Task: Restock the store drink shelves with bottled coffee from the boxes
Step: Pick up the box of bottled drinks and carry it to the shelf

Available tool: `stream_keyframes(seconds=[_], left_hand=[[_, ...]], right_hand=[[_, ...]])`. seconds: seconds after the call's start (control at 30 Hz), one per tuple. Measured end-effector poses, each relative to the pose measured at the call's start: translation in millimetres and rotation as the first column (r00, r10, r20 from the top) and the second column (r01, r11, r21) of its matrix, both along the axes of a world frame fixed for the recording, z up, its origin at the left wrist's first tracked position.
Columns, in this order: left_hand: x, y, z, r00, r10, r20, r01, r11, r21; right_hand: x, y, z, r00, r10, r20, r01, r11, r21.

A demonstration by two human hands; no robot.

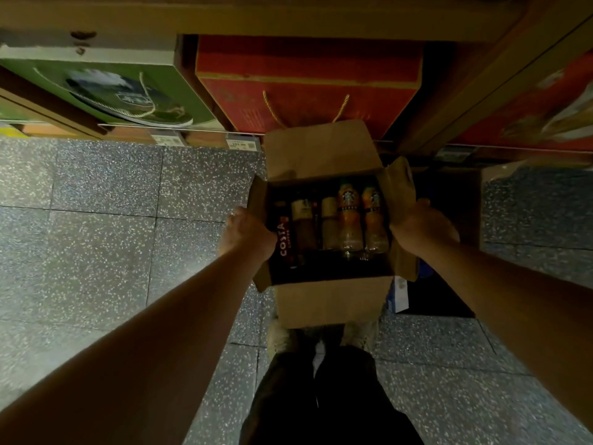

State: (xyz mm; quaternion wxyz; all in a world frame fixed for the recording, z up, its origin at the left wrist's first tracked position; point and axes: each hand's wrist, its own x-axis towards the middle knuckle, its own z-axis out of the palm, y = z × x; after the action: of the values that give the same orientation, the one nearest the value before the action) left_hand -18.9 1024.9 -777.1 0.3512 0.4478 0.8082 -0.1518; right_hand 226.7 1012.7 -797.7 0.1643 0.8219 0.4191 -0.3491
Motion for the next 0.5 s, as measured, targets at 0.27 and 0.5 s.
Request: stream_keyframes(seconds=[0.27,0.5], left_hand=[[-31.7,-1.1,-53.1,0.991,0.106,-0.079,-0.112,0.991,-0.076],[-36.2,3.7,-50.8,0.988,-0.091,-0.123,0.073,0.986,-0.147]], right_hand=[[10.4,8.7,-41.4,0.980,-0.110,0.164,0.108,0.994,0.020],[4.9,9.3,-36.4,0.976,0.058,0.212,-0.046,0.997,-0.061]])
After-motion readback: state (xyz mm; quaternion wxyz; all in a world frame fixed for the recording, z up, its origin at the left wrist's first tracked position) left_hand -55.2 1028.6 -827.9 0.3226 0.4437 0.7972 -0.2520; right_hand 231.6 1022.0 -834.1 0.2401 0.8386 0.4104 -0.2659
